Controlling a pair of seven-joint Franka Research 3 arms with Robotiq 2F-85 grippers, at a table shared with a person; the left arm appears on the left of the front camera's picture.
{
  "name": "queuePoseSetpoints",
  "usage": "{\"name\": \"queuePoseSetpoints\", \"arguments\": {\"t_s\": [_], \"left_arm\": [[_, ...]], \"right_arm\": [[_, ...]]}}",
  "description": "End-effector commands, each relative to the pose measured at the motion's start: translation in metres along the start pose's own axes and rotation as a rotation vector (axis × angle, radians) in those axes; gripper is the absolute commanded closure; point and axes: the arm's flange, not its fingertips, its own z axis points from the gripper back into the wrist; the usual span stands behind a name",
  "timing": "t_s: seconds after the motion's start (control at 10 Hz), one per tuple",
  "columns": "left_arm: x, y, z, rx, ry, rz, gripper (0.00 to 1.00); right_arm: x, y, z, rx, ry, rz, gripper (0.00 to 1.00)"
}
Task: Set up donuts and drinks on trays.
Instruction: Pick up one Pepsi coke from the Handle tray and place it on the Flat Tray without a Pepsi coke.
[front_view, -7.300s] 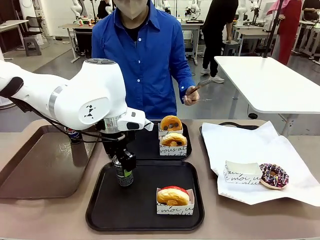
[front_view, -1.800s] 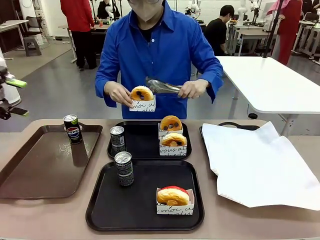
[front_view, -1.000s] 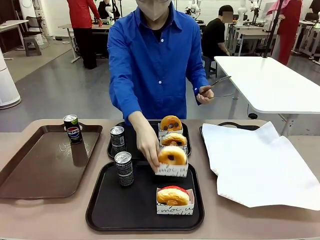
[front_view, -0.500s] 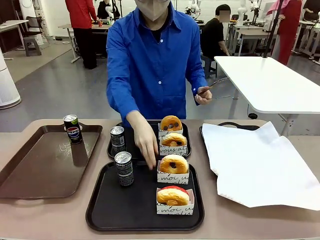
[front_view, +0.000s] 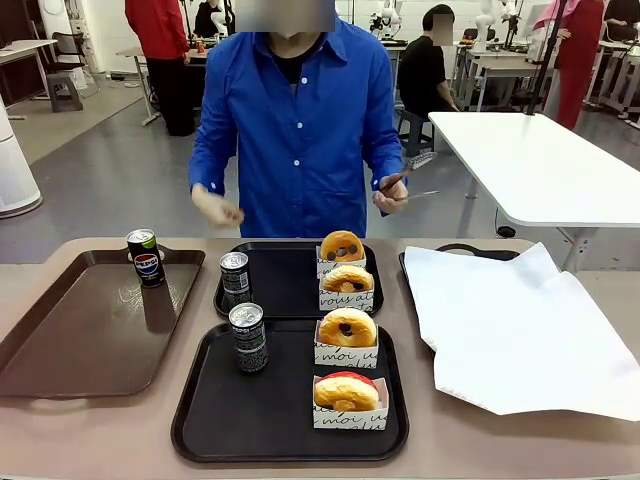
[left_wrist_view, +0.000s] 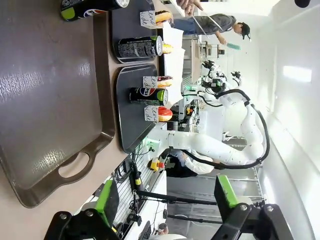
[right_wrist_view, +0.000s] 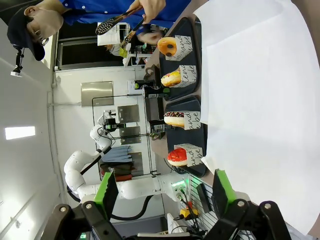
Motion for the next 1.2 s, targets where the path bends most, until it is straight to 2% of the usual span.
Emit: {"name": "queuePoseSetpoints", "arguments": {"t_s": [0.0,0.2,0.3,0.4,0.5,0.7,0.8,1.1], "left_arm": [[-0.002,-0.004,0.002,0.004,-0.006,-0.008,0.0],[0.0,0.0,0.0,0.0,0.0,0.0,0.0],[-0.003,-0.004,0.003,0.029,-0.059,-0.077,0.0],[-0.009,-0.006,0.005,0.084,-0.172,-0.15,0.0],[-0.011,-0.007,0.008,0.083,-0.218,-0.178,0.0],[-0.009,-0.007,0.01,0.035,-0.206,-0.136,0.0],[-0.003,-0.009,0.018,0.063,-0.175,-0.137,0.0],[-0.003,-0.009,0.018,0.063,-0.175,-0.137,0.0]], "right_arm": [[0.001,0.0,-0.001,0.012,-0.004,0.002,0.0],[0.001,0.0,-0.001,0.012,-0.004,0.002,0.0],[0.001,0.0,-0.001,0.012,-0.004,0.002,0.0],[0.001,0.0,-0.001,0.012,-0.004,0.002,0.0],[0.001,0.0,-0.001,0.012,-0.004,0.002,0.0],[0.001,0.0,-0.001,0.012,-0.004,0.002,0.0],[0.001,0.0,-0.001,0.012,-0.004,0.002,0.0],[0.001,0.0,-0.001,0.012,-0.004,0.002,0.0]]}}
